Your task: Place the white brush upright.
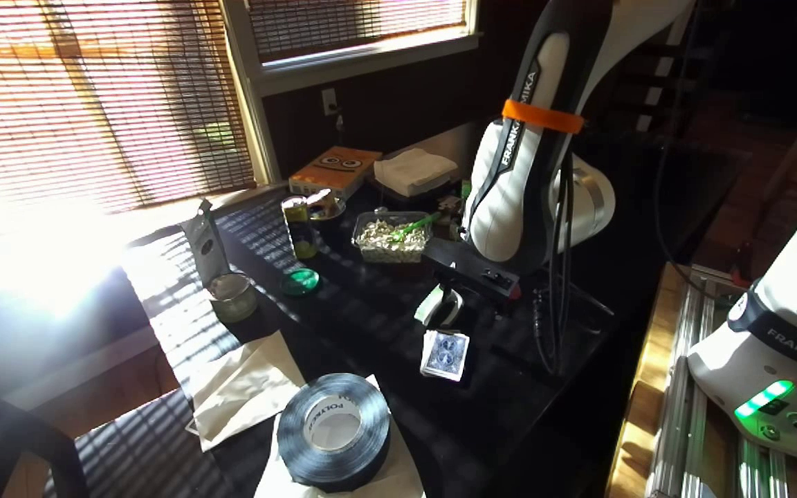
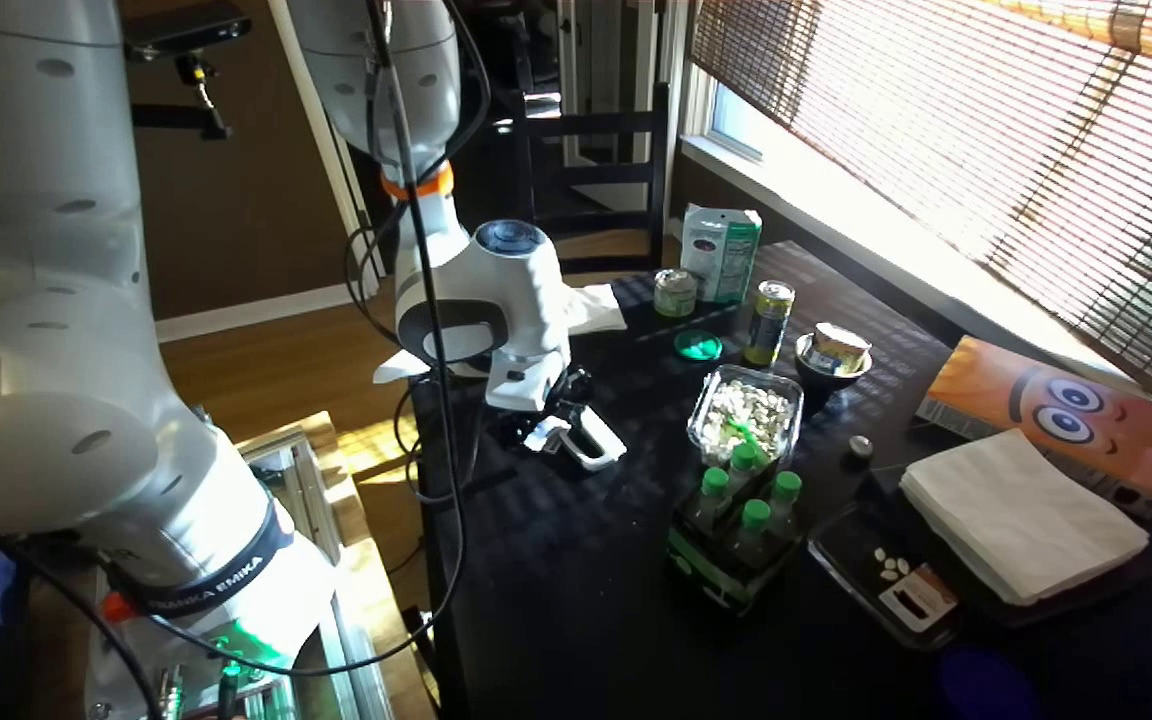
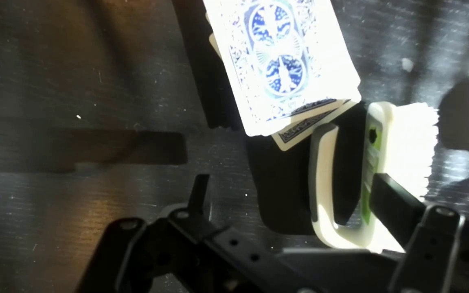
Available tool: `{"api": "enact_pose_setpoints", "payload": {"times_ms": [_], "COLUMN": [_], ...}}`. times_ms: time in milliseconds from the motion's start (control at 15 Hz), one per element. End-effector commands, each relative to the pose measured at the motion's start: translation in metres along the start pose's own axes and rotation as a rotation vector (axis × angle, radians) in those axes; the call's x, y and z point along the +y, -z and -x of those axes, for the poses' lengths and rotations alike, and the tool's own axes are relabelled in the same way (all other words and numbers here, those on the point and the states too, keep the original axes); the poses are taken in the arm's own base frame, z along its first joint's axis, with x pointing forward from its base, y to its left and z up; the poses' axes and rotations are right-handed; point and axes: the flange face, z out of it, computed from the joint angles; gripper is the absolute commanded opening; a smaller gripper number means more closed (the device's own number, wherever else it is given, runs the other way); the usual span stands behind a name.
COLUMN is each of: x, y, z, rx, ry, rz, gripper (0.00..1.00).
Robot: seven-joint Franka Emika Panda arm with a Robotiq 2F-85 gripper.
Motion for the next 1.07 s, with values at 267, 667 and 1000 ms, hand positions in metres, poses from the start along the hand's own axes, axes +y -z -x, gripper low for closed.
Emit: {"api": "enact_pose_setpoints", "payload": {"times_ms": [267, 667, 1000], "x": [-0.002, -0.008, -0.013], "y": [-0.016, -0.019, -0.023], "z": [-0.004, -0.004, -0.005], "rx": [0.024, 0.039, 0.054], "ry": [-0.045, -0.072, -0.115], "rz": [-0.031, -0.062, -0.096], "gripper": [0.68, 0.53, 0.51]}}
